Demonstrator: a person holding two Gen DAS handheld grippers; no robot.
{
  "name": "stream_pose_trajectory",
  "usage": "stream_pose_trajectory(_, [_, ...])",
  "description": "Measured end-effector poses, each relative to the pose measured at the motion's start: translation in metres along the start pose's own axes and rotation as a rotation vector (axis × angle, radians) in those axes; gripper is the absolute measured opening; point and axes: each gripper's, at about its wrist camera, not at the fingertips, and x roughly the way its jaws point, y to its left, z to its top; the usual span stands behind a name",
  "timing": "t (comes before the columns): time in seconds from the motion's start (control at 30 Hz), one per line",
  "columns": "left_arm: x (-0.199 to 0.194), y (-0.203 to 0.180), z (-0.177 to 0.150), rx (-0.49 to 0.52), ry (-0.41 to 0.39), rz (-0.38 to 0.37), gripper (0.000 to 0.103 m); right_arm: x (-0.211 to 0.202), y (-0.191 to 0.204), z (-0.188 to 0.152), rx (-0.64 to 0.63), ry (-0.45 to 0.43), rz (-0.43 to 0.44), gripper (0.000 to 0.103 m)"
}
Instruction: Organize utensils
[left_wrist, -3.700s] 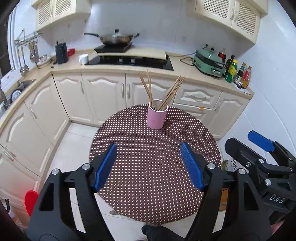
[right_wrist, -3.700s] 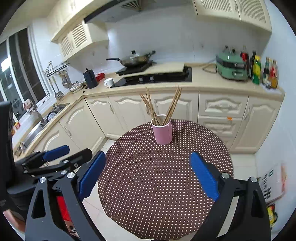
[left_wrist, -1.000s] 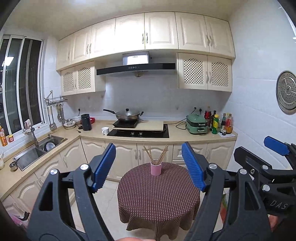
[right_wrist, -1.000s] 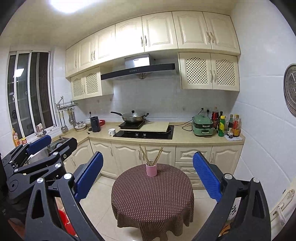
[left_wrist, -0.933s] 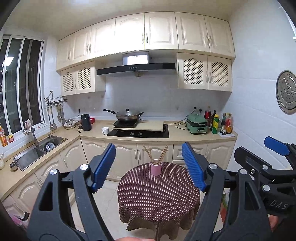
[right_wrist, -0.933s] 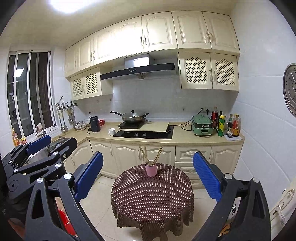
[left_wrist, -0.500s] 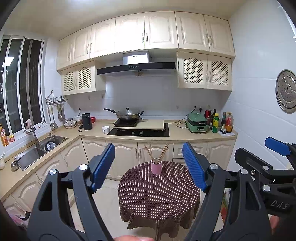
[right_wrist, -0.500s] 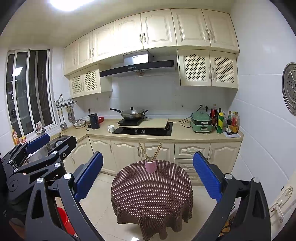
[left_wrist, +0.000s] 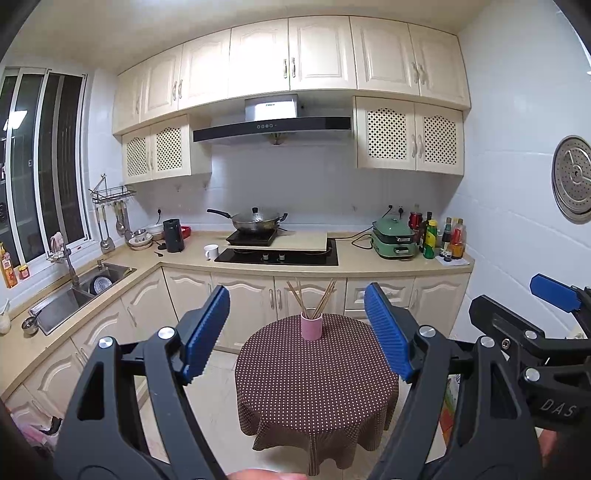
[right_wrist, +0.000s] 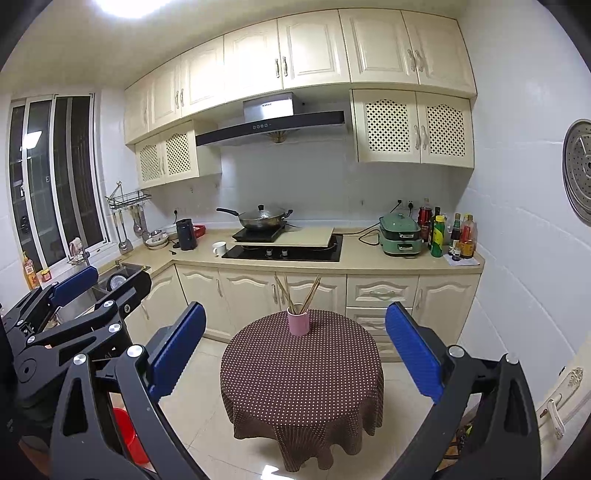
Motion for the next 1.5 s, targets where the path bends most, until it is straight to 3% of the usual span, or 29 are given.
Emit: stream_pose_trajectory(1.5, [-0.0025, -0.0068, -0.0017, -0.01, 0.018, 0.008, 0.075, -0.0099, 0.0054, -0.0054, 0.013, 0.008, -0.008, 0.094])
